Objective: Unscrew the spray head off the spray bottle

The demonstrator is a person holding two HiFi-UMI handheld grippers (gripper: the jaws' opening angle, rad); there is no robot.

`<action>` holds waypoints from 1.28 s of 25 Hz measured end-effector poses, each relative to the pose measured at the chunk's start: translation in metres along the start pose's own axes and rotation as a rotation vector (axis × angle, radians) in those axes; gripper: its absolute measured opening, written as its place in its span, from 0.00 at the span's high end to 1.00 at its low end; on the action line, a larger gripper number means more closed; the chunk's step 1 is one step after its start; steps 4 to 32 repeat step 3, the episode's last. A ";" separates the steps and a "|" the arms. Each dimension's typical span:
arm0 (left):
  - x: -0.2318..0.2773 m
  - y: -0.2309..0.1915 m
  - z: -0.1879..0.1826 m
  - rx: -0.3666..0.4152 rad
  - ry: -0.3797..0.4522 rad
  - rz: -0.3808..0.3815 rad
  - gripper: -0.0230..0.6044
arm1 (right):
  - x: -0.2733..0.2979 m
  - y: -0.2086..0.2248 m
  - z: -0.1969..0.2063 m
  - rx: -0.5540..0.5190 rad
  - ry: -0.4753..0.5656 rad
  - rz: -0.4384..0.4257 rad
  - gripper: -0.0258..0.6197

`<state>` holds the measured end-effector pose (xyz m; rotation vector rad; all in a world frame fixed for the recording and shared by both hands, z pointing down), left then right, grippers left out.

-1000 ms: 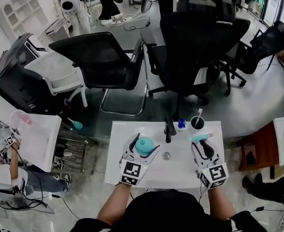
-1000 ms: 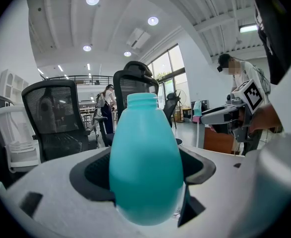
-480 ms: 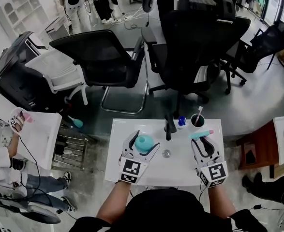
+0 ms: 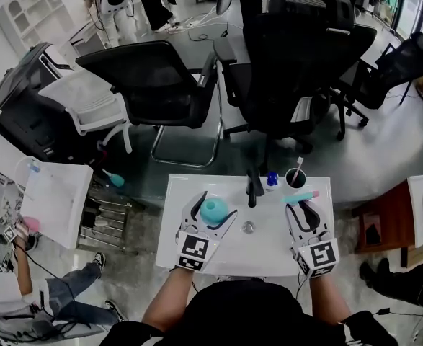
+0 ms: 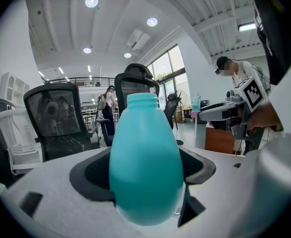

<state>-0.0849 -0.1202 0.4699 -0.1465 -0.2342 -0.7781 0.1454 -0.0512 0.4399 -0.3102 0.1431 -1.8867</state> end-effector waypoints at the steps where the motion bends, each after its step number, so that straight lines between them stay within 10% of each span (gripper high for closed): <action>1: 0.001 0.000 0.000 0.001 0.000 0.000 0.33 | 0.000 0.000 0.000 -0.002 0.001 -0.001 0.76; 32: 0.002 0.000 0.000 0.001 -0.001 0.001 0.33 | 0.001 0.001 -0.001 -0.007 0.003 -0.003 0.76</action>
Point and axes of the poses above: the fingertips, and each gripper's own axes: x forward along the fingers, y to its right, z out of its underside, the point moved 5 cm from there along -x, backward along the fingers, and after that the axes turned 11 degrees about -x, right-handed, at the moved point
